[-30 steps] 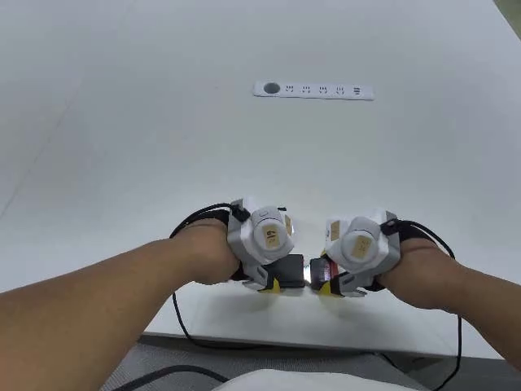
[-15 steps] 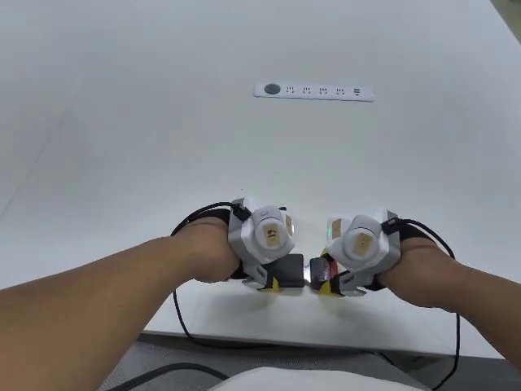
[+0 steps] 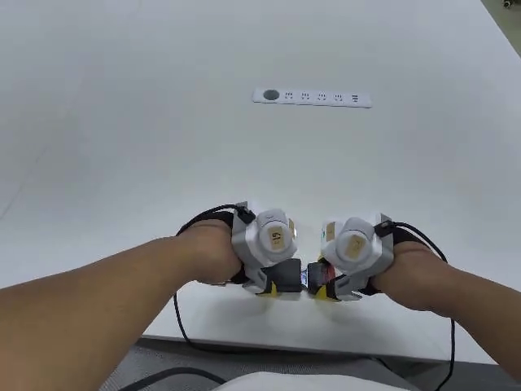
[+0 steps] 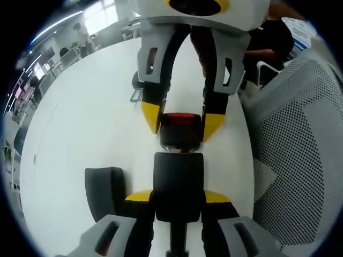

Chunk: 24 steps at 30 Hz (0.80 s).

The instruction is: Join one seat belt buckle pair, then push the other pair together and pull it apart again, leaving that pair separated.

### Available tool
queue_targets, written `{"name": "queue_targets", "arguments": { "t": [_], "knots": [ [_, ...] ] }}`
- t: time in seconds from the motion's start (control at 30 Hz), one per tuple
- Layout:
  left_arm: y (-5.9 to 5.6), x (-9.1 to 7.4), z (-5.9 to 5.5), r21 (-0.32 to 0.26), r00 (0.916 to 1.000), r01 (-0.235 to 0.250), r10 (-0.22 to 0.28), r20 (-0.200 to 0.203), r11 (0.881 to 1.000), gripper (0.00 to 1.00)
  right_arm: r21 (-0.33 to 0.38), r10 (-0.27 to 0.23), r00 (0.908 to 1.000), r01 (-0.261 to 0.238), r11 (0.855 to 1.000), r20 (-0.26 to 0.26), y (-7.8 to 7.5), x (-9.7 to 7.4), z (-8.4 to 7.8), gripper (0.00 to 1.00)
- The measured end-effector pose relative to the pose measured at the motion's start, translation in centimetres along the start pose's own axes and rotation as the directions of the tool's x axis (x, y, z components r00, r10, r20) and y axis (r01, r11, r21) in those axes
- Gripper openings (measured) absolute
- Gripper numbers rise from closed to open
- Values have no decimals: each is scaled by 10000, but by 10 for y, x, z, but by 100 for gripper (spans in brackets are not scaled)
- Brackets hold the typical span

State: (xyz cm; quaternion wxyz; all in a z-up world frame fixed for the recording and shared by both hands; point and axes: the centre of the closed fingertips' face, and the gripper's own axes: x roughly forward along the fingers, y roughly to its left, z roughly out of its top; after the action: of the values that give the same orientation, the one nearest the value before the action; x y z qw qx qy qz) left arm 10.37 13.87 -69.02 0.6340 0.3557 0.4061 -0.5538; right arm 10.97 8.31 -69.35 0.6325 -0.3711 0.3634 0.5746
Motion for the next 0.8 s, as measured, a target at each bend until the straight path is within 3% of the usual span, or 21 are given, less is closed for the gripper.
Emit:
{"name": "queue_targets", "arguments": {
  "t": [0.13, 0.27, 0.47, 0.6, 0.67, 0.8],
  "knots": [
    [-1, -4, -4, -2, 9999, -105, 105, 47, 9999, 34, 351, -22, 9998, 16, 9994, 181, 0, -3, 2, 34],
    [0, -16, 4, -388, 9984, -191, 211, 521, 9991, 33, 508, -95, 9973, 59, 9987, 723, -2, -18, 13, 32],
    [13, -33, 8, -655, 9938, -314, 382, 1045, 9974, 36, 588, -291, 9954, 238, 9980, 912, -13, -32, 11, 32],
    [29, -37, 6, -838, 9908, -685, 776, 1106, 9941, 36, 751, -574, 9945, 508, 9959, 881, -24, -38, 1, 33],
    [42, -39, 2, -937, 9891, -889, 990, 1088, 9916, 36, 796, -656, 9943, 589, 9951, 842, -29, -40, -3, 33],
    [55, -42, 3, -1044, 9855, -1175, 1289, 1101, 9876, 38, 818, -828, 9939, 767, 9937, 730, -39, -45, -13, 33]
  ]
}}
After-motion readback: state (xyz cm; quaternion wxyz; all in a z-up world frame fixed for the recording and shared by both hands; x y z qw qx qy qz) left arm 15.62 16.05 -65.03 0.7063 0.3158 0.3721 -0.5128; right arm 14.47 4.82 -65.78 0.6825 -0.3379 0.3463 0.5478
